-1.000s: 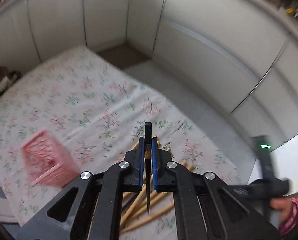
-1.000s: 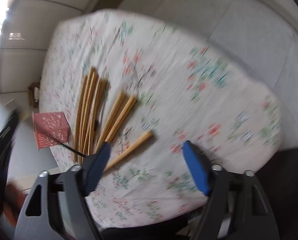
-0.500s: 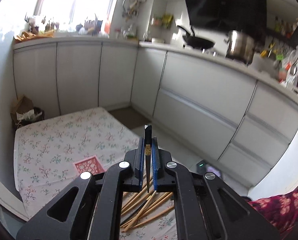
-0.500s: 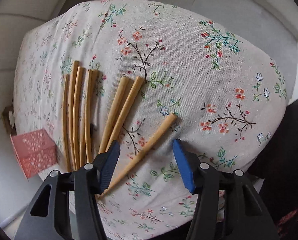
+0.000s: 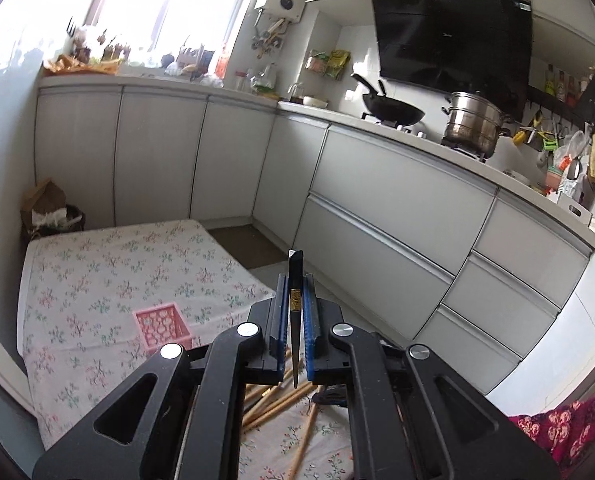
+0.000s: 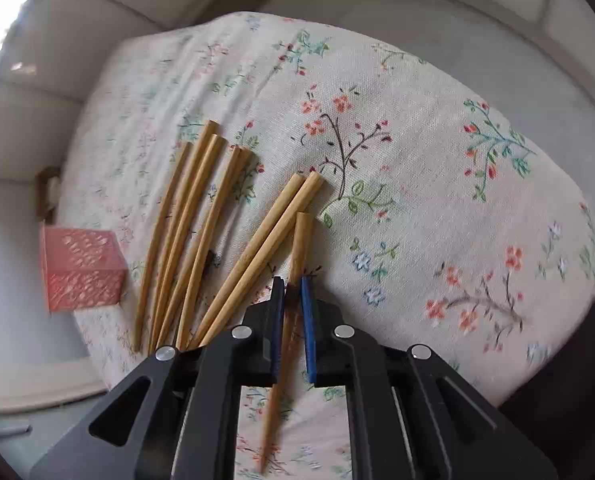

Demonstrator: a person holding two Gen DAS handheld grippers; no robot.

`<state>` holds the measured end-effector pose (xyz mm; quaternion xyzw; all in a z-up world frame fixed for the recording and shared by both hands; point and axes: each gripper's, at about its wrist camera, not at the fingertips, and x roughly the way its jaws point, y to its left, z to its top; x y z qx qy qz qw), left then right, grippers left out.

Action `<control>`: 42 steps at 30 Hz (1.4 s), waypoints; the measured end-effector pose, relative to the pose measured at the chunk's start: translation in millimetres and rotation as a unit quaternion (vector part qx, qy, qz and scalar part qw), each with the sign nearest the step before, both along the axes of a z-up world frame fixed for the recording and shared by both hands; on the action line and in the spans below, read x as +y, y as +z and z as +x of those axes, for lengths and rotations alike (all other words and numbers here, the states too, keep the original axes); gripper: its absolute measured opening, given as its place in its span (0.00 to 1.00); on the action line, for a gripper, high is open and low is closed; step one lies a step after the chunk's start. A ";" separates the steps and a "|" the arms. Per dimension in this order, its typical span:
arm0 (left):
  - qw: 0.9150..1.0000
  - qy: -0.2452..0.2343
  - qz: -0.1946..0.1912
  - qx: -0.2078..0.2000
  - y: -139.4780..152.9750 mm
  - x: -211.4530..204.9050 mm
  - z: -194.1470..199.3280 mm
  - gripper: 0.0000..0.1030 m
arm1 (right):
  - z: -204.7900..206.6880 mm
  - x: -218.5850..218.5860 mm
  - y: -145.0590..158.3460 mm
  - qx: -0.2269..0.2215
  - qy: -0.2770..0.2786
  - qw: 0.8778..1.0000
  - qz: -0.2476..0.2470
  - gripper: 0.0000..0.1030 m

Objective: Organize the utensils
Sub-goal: 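Lift the brush with the left tool while the right tool grasps a wooden chopstick, then drop the brush from the left tool while the right tool drops its chopstick into the pink basket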

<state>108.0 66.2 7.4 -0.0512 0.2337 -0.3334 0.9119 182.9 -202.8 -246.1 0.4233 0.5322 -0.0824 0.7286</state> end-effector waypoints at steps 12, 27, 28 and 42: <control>1.000 0.018 0.014 0.015 -1.9 -22.6 -13.8 0.06 | 10.3 26.0 4.2 0.049 0.073 0.993 -0.080 0.08; 0.997 0.080 0.004 0.023 4.2 4.5 -4.5 0.06 | -63.6 35.3 119.9 -0.213 0.111 0.959 -0.150 0.08; 0.996 0.082 0.004 0.023 6.1 5.0 -3.8 0.06 | -67.9 33.5 129.8 -0.227 0.111 0.955 -0.153 0.08; 0.988 0.155 0.008 -0.002 25.7 21.5 34.2 0.06 | -40.6 35.6 268.3 -0.393 0.099 0.897 -0.178 0.08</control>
